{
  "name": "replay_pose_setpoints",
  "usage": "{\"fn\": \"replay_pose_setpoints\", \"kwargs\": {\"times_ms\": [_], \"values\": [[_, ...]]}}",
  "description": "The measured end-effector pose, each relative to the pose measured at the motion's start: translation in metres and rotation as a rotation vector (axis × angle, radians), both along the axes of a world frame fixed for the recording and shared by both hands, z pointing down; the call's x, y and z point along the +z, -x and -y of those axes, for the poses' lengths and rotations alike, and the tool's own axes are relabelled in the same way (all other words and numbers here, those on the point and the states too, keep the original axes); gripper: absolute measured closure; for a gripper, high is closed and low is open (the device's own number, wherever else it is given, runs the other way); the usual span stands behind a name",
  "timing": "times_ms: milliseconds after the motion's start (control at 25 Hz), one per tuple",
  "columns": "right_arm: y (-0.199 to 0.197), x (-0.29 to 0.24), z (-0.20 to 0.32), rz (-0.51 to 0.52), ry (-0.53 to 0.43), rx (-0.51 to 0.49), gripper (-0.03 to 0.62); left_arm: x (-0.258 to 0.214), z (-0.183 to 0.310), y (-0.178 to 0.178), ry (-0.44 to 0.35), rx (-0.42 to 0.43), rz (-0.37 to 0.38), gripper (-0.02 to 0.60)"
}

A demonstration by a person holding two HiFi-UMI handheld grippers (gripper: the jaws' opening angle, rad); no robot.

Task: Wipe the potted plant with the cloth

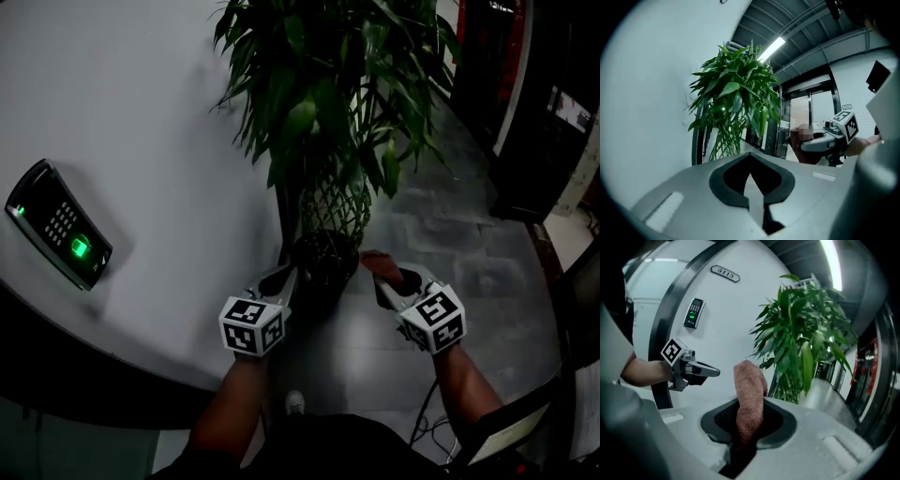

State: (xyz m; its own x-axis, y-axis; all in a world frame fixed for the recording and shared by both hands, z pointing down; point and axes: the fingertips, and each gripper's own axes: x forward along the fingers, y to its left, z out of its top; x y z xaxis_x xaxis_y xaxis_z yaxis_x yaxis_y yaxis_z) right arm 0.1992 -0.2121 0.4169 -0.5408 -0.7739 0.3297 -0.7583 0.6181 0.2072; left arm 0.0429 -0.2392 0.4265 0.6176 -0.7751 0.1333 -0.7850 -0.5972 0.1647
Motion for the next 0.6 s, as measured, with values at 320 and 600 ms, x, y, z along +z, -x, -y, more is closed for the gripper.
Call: {"fn": "replay_pose_setpoints", "kwargs": {"times_ms": [320,600], "values": [[-0.061,0.058,-0.105,0.276,0.123,0.062,0.531,0.068,-0.116,-0.045,0.234,0.001,-0.166,0.563],[-0.081,0.101,-0.167,0.306,0.197,0.059,0.531,0.077,-0.177,-0.052,0.236,-0.006,-0.05,0.565]]}}
